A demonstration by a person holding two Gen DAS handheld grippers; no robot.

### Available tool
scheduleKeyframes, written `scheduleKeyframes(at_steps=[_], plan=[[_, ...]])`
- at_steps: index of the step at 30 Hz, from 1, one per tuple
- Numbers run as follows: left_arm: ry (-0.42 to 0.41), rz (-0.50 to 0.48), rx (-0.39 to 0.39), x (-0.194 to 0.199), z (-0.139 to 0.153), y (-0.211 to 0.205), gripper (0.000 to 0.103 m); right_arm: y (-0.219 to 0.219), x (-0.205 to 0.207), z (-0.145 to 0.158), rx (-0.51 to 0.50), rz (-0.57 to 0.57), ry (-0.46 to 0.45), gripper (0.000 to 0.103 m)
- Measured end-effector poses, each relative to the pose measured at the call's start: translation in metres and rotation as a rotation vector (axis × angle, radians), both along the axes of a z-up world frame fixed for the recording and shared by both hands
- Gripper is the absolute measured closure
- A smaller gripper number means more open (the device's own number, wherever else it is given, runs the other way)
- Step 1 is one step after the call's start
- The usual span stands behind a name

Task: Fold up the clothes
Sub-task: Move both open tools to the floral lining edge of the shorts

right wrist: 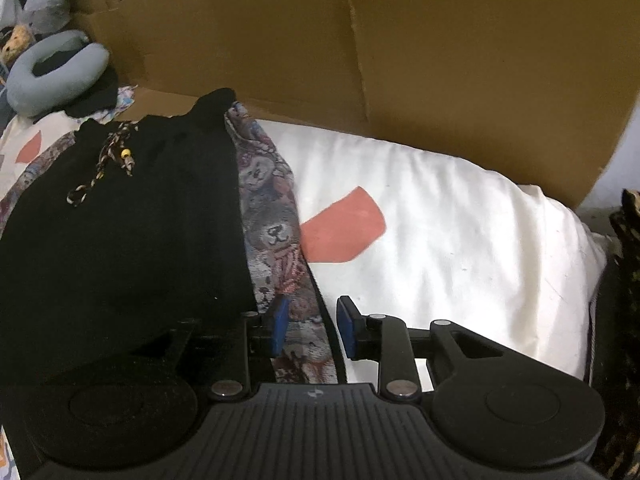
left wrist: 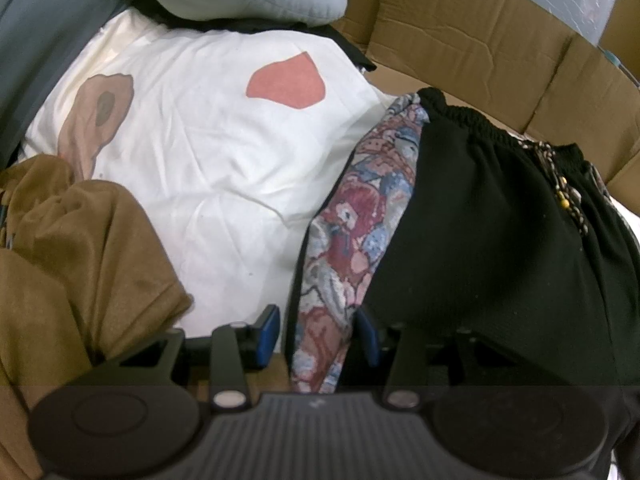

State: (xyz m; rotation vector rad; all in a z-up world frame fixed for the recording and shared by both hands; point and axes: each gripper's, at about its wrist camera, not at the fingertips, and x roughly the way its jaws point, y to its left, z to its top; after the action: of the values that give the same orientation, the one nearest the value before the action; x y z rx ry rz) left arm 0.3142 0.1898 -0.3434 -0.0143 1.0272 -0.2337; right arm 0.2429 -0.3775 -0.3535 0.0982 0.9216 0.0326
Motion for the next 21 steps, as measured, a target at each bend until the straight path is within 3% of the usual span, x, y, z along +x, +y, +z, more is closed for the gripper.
scheduleKeyframes(at_steps=[7,21], plan=[[-0.002,-0.002,0.002,0.001,0.000,0.000,0.058,0.000,0.012,-0.014,-0.002,0.022,0.053,0.071],[-0.005,-0.005,-0.003,0.001,0.002,0.000,0.058,-0.009,0.016,-0.014,0.037,0.009,0.056,0.071]])
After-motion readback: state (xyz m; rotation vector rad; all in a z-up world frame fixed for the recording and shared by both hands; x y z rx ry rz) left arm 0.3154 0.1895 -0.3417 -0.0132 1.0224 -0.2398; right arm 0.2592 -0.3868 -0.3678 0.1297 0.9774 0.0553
